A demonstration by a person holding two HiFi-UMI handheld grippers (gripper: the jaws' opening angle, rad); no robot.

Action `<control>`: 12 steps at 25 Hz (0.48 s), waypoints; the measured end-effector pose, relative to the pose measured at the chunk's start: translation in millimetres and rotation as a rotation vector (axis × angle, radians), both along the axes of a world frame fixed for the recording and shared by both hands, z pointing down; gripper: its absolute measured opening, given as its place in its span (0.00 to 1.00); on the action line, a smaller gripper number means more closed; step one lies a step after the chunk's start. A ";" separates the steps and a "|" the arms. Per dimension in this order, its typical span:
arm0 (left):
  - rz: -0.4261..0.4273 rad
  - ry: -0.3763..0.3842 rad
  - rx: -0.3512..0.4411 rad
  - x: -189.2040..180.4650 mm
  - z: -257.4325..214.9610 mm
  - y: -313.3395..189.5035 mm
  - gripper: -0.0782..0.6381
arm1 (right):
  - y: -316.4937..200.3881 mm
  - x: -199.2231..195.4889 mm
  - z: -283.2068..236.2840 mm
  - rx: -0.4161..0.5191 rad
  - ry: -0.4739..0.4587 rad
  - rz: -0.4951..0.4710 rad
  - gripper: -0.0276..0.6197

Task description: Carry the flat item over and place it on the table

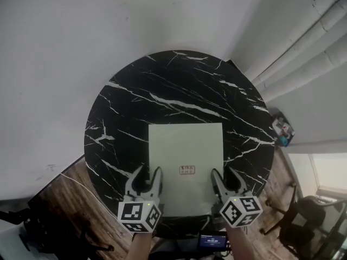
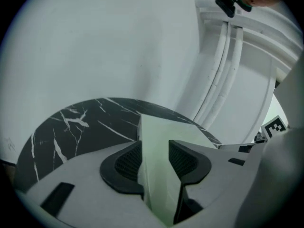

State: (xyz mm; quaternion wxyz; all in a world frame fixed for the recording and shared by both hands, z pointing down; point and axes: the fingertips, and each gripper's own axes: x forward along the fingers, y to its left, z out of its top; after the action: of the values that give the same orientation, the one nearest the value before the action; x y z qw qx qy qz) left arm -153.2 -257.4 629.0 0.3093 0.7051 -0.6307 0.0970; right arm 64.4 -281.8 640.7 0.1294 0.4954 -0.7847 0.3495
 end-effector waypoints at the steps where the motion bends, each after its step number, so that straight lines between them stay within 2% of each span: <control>1: -0.006 -0.019 0.026 -2.6 -6.5 0.0 0.33 | 0.0 0.3 -3.4 0.012 -0.002 0.002 0.36; 3: -0.013 -0.033 0.061 -4.9 -17.2 1.0 0.20 | 0.6 1.9 -10.8 0.042 0.007 0.005 0.35; 5: -0.010 -0.036 0.090 -5.1 -27.0 1.6 0.13 | 1.1 2.2 -18.5 0.064 0.014 0.003 0.25; 7: 0.003 -0.035 0.106 -3.3 -33.9 2.0 0.13 | 1.5 -0.7 -25.8 0.079 0.000 -0.011 0.10; 12: 0.048 -0.038 0.096 4.0 -42.1 8.0 0.13 | 7.8 -8.5 -43.7 0.127 0.015 -0.054 0.08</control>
State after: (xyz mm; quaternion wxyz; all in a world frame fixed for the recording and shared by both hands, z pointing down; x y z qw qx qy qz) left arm -149.2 -249.3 586.9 0.2606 0.7322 -0.6232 0.0873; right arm 55.9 -274.0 597.0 0.1133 0.4838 -0.8173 0.2918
